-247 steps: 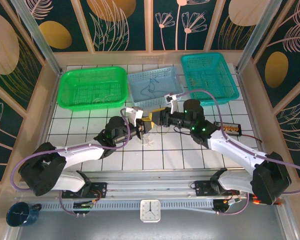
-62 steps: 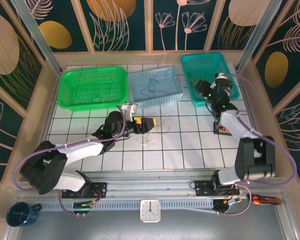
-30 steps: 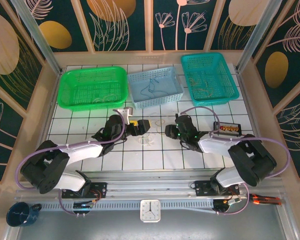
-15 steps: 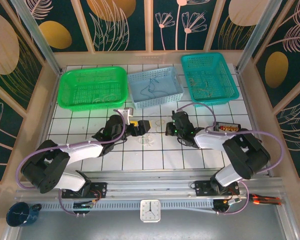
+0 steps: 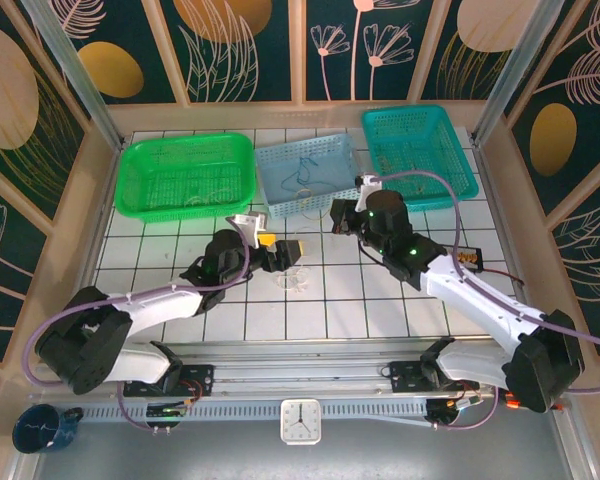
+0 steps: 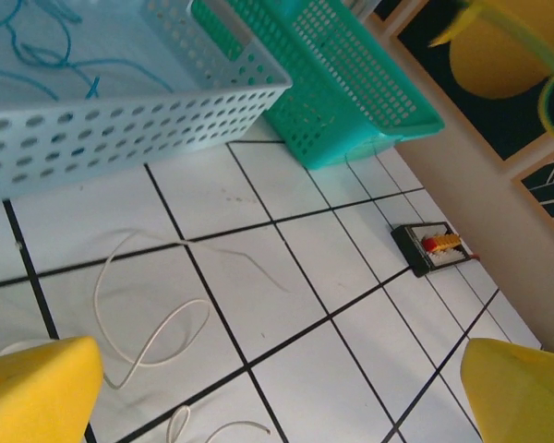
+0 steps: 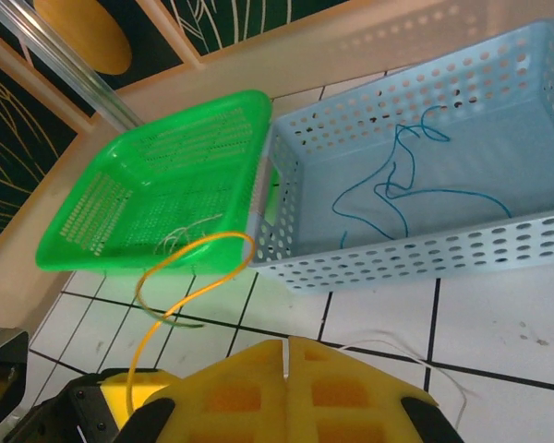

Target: Untangle the cables

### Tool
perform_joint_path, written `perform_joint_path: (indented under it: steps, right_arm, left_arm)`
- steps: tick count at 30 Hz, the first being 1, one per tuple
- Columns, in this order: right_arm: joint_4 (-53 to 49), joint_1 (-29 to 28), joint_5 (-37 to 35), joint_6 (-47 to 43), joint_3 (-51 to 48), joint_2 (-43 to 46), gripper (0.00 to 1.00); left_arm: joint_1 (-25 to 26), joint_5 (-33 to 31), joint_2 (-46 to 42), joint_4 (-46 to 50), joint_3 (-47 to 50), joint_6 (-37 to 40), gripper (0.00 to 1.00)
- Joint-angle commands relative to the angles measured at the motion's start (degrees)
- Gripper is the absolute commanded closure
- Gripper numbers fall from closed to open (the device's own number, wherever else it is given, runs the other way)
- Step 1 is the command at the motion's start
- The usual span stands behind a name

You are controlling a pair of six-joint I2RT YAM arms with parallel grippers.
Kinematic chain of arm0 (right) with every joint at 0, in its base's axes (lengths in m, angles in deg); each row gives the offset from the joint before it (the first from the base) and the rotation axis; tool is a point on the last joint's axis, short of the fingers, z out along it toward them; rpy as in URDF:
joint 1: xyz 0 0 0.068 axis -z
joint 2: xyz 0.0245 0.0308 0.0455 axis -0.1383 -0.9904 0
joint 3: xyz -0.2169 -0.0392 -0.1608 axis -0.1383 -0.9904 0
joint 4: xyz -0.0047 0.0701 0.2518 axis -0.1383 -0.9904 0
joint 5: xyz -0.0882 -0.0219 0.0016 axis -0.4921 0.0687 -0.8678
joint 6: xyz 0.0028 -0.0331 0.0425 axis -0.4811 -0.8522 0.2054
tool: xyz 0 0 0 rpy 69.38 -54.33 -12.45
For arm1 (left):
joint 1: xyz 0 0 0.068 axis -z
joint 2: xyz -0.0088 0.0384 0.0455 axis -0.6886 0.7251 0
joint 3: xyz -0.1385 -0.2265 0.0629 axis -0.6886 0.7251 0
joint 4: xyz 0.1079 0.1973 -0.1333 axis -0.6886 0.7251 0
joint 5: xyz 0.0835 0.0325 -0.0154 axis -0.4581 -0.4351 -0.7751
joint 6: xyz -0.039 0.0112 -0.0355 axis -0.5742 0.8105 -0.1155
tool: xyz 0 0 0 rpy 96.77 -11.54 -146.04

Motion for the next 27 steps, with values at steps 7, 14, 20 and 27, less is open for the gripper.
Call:
perform_joint_path:
  steps: [7, 14, 20, 27]
  right_arm:
    - [-3.5, -0.3, 5.3, -1.2, 2.9, 0.1, 1.0]
    - [-3.8, -0.5, 4.3, -1.7, 3.1, -0.1, 1.0]
    - [-3.1, 4.7, 2.3, -3.6, 5.0, -0.9, 1.0]
    - [1.6, 19.4, 0.0, -1.2, 5.5, -3.2, 1.0]
  left_arm:
    - [-0.3, -4.6, -7.5, -0.9, 3.2, 10.9, 0.03]
    - [-0.3, -3.8, -9.8, -0.9, 2.7, 10.9, 0.06]
    - [-0.3, -3.2, -7.9, -1.0, 1.8, 6.9, 0.04]
    - [-0.3, -1.0, -5.0, -0.9, 1.1, 2.4, 0.01]
